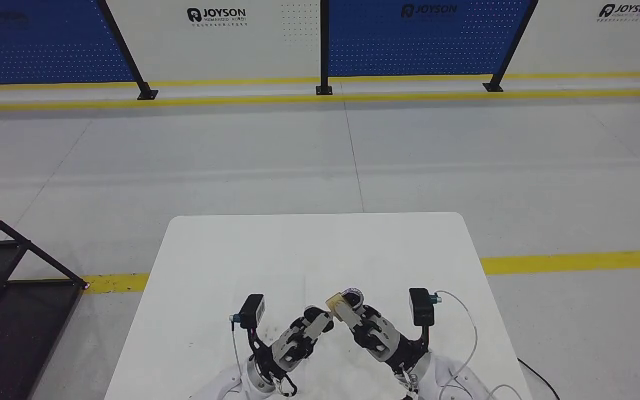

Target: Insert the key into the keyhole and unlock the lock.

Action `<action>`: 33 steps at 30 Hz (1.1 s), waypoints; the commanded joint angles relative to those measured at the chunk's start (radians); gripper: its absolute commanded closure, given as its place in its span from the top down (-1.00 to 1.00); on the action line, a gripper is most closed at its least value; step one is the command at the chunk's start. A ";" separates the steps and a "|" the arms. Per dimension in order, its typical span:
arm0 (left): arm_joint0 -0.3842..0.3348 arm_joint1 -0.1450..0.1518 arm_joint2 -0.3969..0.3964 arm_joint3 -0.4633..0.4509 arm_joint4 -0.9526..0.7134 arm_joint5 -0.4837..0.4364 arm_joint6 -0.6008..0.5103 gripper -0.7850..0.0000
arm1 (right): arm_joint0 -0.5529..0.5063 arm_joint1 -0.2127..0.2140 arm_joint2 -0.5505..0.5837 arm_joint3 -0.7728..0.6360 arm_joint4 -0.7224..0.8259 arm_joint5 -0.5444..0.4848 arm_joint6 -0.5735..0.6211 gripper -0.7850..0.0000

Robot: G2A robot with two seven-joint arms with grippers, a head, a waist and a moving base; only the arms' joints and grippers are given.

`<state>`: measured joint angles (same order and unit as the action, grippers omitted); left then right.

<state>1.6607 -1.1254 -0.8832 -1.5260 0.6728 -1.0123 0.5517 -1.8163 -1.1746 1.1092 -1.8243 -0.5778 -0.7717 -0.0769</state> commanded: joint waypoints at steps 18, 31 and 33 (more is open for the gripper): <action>0.003 -0.007 -0.012 0.004 0.044 0.012 0.008 -1.00 | 0.002 0.004 -0.005 -0.001 0.003 0.004 0.003 -1.00; 0.043 -0.026 -0.041 -0.037 0.279 0.151 0.173 -1.00 | 0.002 0.006 -0.007 -0.004 0.005 0.008 0.008 -1.00; 0.048 -0.028 -0.040 -0.038 0.314 0.175 0.199 -1.00 | 0.003 0.007 -0.007 -0.004 0.005 0.008 0.008 -1.00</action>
<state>1.7066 -1.1526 -0.9241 -1.5636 0.9652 -0.8512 0.7362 -1.8139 -1.1679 1.1026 -1.8287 -0.5731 -0.7636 -0.0691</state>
